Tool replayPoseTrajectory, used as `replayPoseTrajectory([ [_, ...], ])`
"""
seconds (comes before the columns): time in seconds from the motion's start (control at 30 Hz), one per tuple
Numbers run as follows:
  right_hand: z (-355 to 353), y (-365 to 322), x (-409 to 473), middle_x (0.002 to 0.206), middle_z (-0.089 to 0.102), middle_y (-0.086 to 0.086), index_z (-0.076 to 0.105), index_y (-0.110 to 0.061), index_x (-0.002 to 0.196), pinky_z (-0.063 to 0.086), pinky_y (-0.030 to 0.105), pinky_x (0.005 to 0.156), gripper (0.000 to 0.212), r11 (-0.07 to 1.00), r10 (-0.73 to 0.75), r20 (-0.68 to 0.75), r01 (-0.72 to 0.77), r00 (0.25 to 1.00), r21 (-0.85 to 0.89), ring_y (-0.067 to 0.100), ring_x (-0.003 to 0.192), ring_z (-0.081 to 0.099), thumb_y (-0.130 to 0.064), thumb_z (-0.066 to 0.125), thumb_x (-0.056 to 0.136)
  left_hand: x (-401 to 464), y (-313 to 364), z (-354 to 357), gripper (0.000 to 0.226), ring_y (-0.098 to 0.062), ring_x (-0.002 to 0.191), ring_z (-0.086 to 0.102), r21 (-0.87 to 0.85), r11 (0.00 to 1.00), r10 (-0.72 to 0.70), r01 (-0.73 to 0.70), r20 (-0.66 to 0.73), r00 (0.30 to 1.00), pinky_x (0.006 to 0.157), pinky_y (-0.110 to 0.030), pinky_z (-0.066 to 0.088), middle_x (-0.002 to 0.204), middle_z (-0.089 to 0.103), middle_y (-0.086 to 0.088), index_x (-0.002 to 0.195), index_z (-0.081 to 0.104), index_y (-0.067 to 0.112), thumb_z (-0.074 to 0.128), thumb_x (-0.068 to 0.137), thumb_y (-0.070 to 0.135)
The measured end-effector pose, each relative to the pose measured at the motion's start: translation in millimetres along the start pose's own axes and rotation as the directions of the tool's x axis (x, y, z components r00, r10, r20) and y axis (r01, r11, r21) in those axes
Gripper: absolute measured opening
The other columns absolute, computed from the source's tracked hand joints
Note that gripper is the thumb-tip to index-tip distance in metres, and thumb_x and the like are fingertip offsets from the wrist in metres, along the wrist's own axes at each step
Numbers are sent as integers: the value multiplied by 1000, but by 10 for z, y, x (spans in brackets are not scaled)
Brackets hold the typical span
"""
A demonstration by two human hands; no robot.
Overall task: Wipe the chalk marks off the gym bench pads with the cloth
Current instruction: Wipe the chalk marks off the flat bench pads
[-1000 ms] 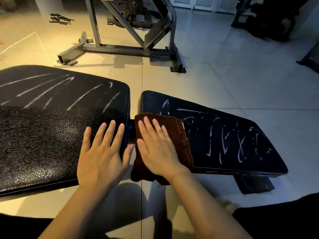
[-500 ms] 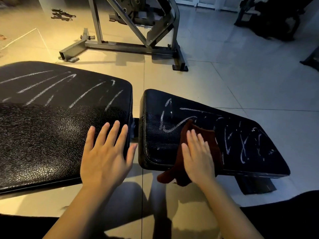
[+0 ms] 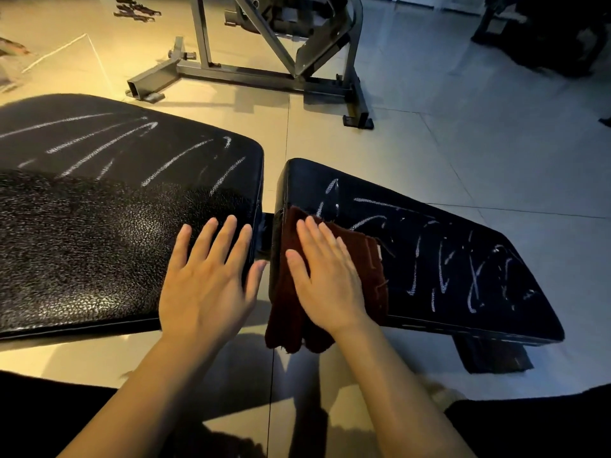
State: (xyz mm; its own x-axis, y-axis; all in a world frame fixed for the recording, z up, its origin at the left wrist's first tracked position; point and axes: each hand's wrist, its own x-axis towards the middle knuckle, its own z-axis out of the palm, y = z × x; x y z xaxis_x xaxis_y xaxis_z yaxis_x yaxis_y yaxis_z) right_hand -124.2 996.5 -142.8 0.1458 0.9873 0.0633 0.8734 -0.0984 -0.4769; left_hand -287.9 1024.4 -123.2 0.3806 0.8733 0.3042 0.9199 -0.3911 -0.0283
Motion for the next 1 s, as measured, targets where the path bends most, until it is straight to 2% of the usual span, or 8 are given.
replayPoseTrajectory([
  [0.17, 66, -83, -532, 153, -11, -26, -7, -41, 146, -16, 19, 116, 60, 995, 97, -8, -97, 995, -24, -11, 140, -21, -60, -1, 90, 6, -2, 18, 54, -32, 133, 46, -21, 1000, -10, 9, -36, 999, 114, -48, 21, 141, 52, -12, 135, 56, 13, 38, 95, 45],
  [0.37, -12, -124, 197, 163, 6, -8, 8, -26, 155, -6, 25, 118, 57, 992, 122, -27, -122, 992, -12, 5, 148, -4, -47, 20, 103, 9, -8, 43, 54, -32, 134, 45, 8, 1000, -5, 5, -26, 1000, 114, -49, 23, 142, 51, -12, 137, 54, 14, 39, 95, 45],
  [0.57, -4, -153, -435, 152, -10, -25, -7, -38, 146, -10, 23, 119, 59, 994, 110, 37, -109, 993, -14, -12, 137, -22, -61, 2, 92, 17, -5, 49, 55, -32, 132, 46, -27, 1000, -9, 8, -61, 998, 113, -49, 24, 141, 52, -12, 135, 56, 13, 38, 94, 44],
  [0.67, -68, -116, -76, 159, 3, -16, 8, -30, 153, -8, 21, 116, 53, 996, 90, 52, -91, 995, 18, -5, 142, -10, -47, 18, 104, 23, -4, 66, 54, -32, 132, 46, -19, 1000, -10, 9, -50, 999, 112, -49, 24, 141, 52, -12, 135, 56, 14, 39, 93, 43],
  [0.8, -115, -99, 200, 162, 7, -9, 10, -26, 155, -5, 23, 115, 54, 998, 71, 60, -70, 996, -7, 5, 147, -2, -43, 21, 105, 2, -7, 59, 57, -32, 135, 43, -16, 1000, -4, 4, -18, 1000, 113, -49, 23, 143, 50, -11, 138, 53, 14, 37, 93, 45],
  [0.9, -77, -95, -245, 157, -7, -20, -1, -35, 152, -6, 23, 119, 57, 997, 70, 51, -69, 996, -17, -6, 142, -17, -53, 16, 100, 6, -9, 48, 57, -31, 135, 43, -28, 1000, -1, 0, -14, 1000, 112, -49, 24, 144, 49, -11, 138, 53, 14, 36, 93, 46],
  [0.97, -57, -95, -475, 152, -17, -26, -12, -41, 146, -15, 16, 113, 60, 996, 75, 74, -72, 994, -45, -15, 133, -30, -62, 5, 93, 18, -9, 44, 57, -31, 134, 44, -31, 999, -12, 11, -21, 1000, 112, -49, 24, 143, 50, -11, 137, 54, 14, 36, 93, 45],
  [1.0, -50, -63, -452, 153, -16, -26, -11, -40, 147, -17, 14, 110, 60, 997, 76, 72, -74, 994, -39, -15, 133, -30, -62, 6, 94, 25, -7, 46, 56, -32, 134, 45, -33, 999, -16, 15, -30, 999, 112, -49, 24, 142, 51, -11, 137, 54, 14, 37, 93, 44],
])
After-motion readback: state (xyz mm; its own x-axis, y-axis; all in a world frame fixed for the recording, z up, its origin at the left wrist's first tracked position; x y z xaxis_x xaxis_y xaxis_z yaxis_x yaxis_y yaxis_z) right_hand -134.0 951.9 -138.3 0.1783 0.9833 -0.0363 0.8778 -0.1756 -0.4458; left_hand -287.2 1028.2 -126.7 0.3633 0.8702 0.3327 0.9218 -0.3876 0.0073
